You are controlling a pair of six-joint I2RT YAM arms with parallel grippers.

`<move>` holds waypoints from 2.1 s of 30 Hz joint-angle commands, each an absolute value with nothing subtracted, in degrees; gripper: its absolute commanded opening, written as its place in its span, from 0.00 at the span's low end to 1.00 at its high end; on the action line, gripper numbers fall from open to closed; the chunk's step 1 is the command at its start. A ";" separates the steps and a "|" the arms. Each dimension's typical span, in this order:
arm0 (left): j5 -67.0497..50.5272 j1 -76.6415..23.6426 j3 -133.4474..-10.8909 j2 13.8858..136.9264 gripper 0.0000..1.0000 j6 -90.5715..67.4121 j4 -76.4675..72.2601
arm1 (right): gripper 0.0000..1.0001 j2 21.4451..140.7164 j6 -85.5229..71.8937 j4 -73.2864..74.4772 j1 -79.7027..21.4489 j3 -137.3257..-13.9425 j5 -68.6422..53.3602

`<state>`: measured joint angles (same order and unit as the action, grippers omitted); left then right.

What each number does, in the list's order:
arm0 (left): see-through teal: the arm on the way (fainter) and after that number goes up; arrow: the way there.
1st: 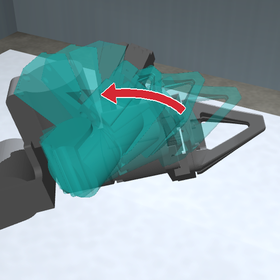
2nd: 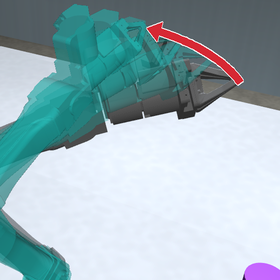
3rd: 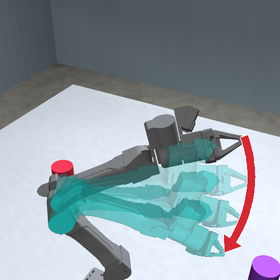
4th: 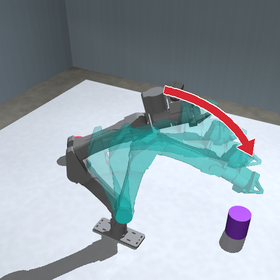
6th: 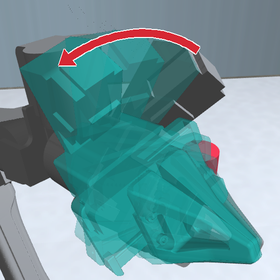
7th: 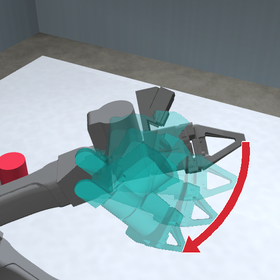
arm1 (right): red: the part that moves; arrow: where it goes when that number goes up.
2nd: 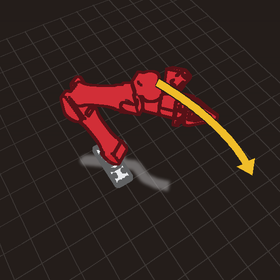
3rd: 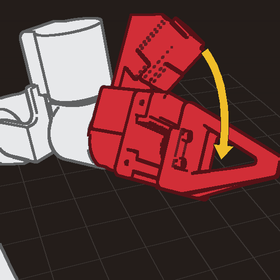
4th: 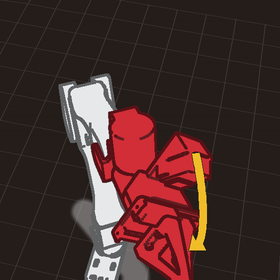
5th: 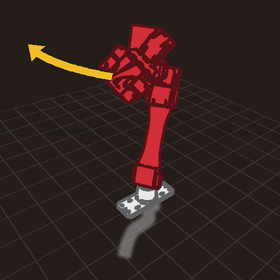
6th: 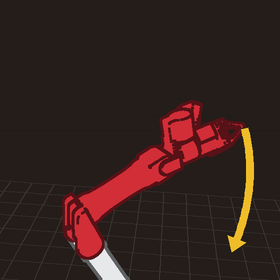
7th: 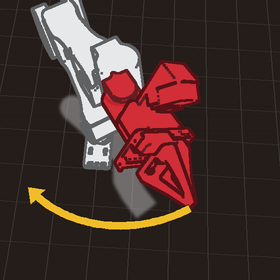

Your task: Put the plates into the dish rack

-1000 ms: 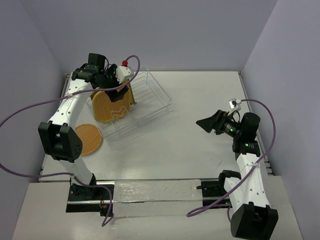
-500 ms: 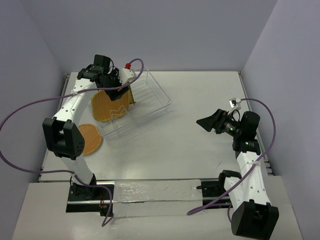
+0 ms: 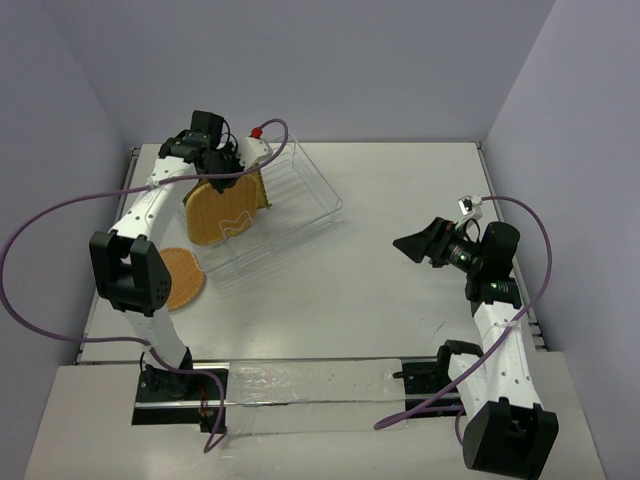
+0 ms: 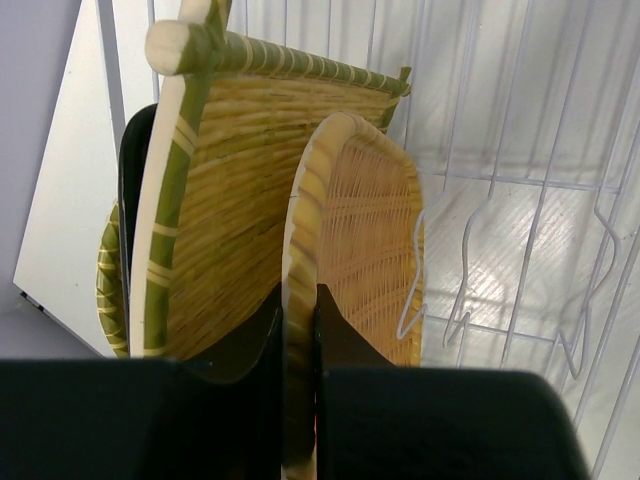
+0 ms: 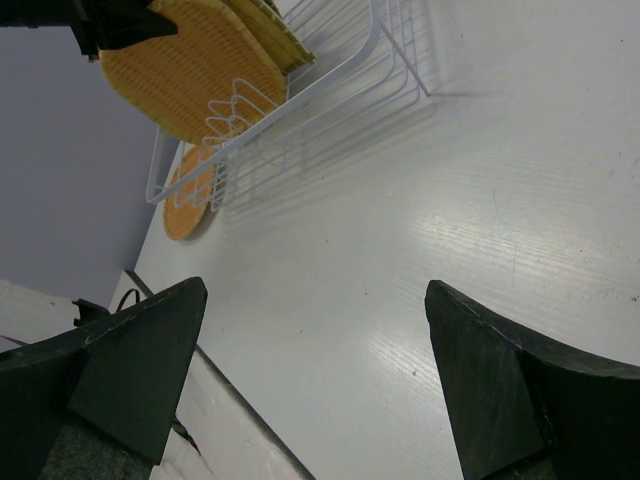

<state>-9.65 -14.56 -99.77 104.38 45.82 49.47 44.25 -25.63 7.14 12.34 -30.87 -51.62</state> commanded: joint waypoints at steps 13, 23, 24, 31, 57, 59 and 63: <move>-20.50 -13.23 -94.77 92.04 0.00 49.51 38.20 | 0.97 44.15 -24.52 6.57 11.93 -34.32 -52.03; -26.51 -10.70 -84.75 87.15 0.00 47.27 29.85 | 0.97 44.06 -24.52 6.59 11.87 -34.68 -52.29; -27.07 -10.41 -84.55 87.54 0.00 47.07 29.89 | 0.97 44.12 -24.57 6.59 11.87 -34.76 -52.34; -25.71 -10.20 -86.62 92.17 0.00 47.58 34.18 | 0.97 44.47 -24.61 6.68 11.88 -34.62 -52.21; -31.54 -10.28 -77.97 73.49 0.99 33.00 15.51 | 0.97 39.93 -25.01 6.96 11.78 -34.21 -52.80; -32.37 -10.28 -75.28 69.66 0.99 27.44 11.45 | 0.97 39.24 -25.22 6.94 11.75 -34.19 -52.65; -26.43 -10.28 -70.69 63.79 0.99 15.06 4.01 | 0.98 38.85 -25.93 6.94 11.63 -34.10 -52.50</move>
